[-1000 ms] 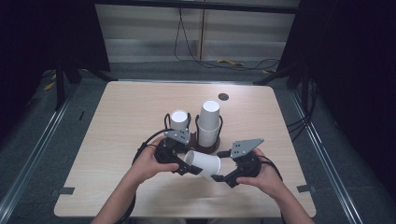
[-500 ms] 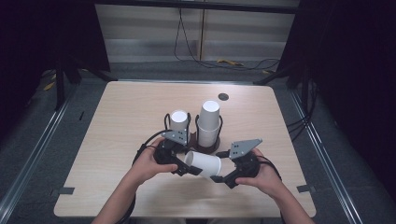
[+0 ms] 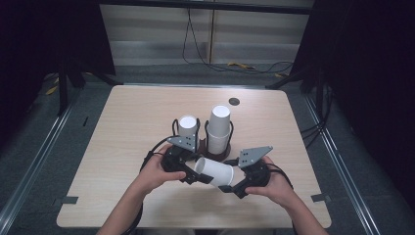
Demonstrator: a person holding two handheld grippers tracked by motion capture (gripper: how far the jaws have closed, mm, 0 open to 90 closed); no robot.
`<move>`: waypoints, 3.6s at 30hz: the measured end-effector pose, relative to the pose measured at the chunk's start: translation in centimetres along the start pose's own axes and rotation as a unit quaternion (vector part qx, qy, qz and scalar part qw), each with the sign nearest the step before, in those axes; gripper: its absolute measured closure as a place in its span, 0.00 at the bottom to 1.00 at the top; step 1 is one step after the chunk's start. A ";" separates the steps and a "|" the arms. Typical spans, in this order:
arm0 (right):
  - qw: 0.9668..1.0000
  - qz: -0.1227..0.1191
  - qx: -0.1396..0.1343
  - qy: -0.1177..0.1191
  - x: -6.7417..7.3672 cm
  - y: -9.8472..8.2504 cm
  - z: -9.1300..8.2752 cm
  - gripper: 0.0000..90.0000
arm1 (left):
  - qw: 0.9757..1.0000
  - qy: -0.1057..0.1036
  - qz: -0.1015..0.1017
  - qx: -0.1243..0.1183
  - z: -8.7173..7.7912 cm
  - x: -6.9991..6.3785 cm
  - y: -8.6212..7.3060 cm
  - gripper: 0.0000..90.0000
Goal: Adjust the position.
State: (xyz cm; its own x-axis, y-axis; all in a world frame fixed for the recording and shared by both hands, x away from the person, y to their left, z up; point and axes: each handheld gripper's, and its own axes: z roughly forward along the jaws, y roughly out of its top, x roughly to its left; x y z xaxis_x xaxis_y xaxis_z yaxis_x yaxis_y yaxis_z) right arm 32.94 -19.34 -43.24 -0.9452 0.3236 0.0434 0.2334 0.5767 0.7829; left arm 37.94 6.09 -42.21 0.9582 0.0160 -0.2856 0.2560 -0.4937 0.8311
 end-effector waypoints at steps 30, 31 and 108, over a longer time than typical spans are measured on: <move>1.000 0.005 0.000 0.001 0.1 -0.4 0.5 0.14 | 1.000 -0.003 0.000 0.009 -0.1 0.0 0.2 0.35; 1.000 0.005 -0.001 0.002 0.1 -0.4 0.5 0.14 | 1.000 -0.003 -0.001 0.009 -0.1 0.0 0.1 0.35; 1.000 -0.015 -0.004 0.002 0.1 -0.2 -0.2 0.23 | 1.000 -0.015 -0.006 0.020 0.3 0.5 -0.4 0.34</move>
State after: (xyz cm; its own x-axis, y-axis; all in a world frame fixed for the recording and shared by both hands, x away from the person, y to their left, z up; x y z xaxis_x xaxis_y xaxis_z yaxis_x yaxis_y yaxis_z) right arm 32.73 -19.62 -43.27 -0.9525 0.3036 0.0221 0.2030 0.5796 0.7892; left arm 38.25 6.00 -42.83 0.9506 -0.0032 -0.3103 0.2619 -0.5283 0.8076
